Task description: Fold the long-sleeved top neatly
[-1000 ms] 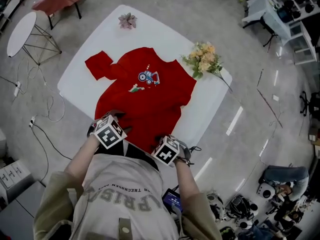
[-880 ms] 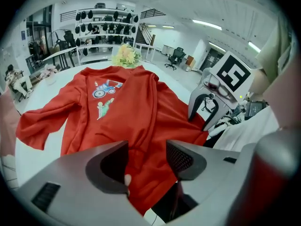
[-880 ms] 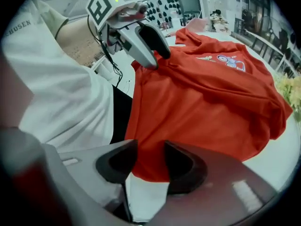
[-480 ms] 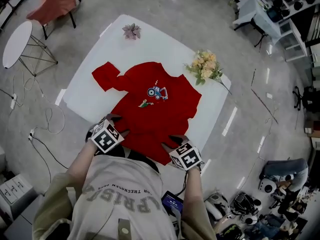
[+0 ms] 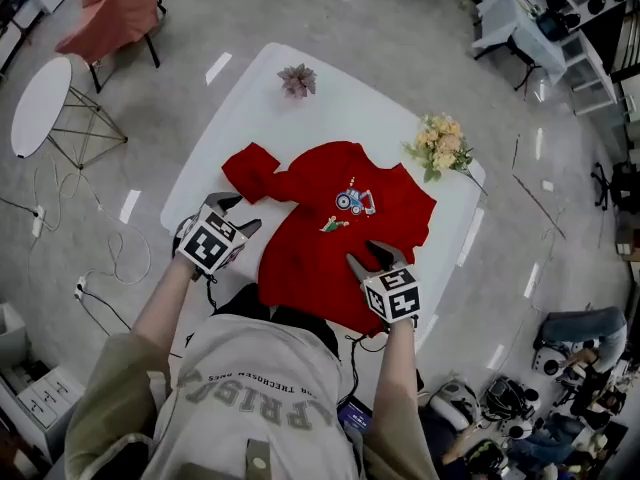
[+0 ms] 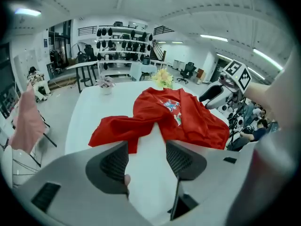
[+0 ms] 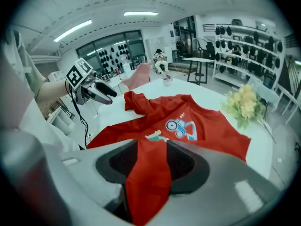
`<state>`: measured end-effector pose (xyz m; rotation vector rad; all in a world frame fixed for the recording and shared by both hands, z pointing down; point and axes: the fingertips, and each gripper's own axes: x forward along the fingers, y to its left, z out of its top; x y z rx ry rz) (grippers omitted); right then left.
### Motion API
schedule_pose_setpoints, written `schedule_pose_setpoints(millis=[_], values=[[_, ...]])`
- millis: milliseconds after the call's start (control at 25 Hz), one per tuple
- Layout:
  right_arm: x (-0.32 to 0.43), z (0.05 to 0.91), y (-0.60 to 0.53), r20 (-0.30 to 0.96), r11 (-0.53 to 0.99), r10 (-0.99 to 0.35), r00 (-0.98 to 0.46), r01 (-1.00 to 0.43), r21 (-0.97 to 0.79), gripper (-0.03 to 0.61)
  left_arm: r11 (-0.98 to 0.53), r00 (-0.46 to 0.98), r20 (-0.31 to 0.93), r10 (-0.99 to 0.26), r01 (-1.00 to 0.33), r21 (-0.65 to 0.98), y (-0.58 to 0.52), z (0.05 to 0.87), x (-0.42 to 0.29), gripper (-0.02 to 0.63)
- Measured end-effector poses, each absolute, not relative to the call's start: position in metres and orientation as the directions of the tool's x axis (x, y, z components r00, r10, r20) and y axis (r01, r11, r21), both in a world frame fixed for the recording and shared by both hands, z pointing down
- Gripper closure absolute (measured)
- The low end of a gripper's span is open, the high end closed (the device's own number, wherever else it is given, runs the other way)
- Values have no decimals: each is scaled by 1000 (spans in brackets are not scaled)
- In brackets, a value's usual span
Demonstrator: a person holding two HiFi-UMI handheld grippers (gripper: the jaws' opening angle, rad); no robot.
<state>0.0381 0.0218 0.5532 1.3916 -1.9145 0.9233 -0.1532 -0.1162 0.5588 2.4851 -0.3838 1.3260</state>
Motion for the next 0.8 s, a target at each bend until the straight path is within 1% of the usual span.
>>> schedule_pose_setpoints(millis=[160, 320, 480, 640, 680, 720, 760, 800], values=[[1, 552, -47, 793, 374, -534, -295, -923, -91, 397, -916, 536, 840, -88, -375, 144, -118, 556, -155, 364], [-37, 561, -100, 800, 517, -508, -320, -856, -14, 396, -895, 518, 848, -110, -423, 142, -118, 559, -164, 364], [-48, 587, -123, 829, 612, -484, -282, -786, 90, 396, -886, 503, 852, -145, -449, 114, -122, 566, -166, 364], [-55, 618, -119, 887, 682, -397, -237, -722, 112, 402, -878, 493, 858, -145, -464, 119, -129, 566, -173, 364], [-59, 619, -114, 891, 688, -389, -235, -717, 112, 409, -879, 492, 858, -147, -463, 115, -135, 564, -176, 364], [-63, 617, -111, 886, 684, -396, -240, -721, 110, 438, -880, 491, 858, -152, -463, 109, -143, 562, -179, 364], [-66, 613, -108, 878, 672, -410, -248, -732, 107, 493, -880, 490, 857, -157, -463, 104, -154, 560, -181, 364], [-70, 610, -105, 870, 659, -422, -253, -745, 103, 525, -882, 490, 857, -158, -461, 101, -166, 558, -182, 364]])
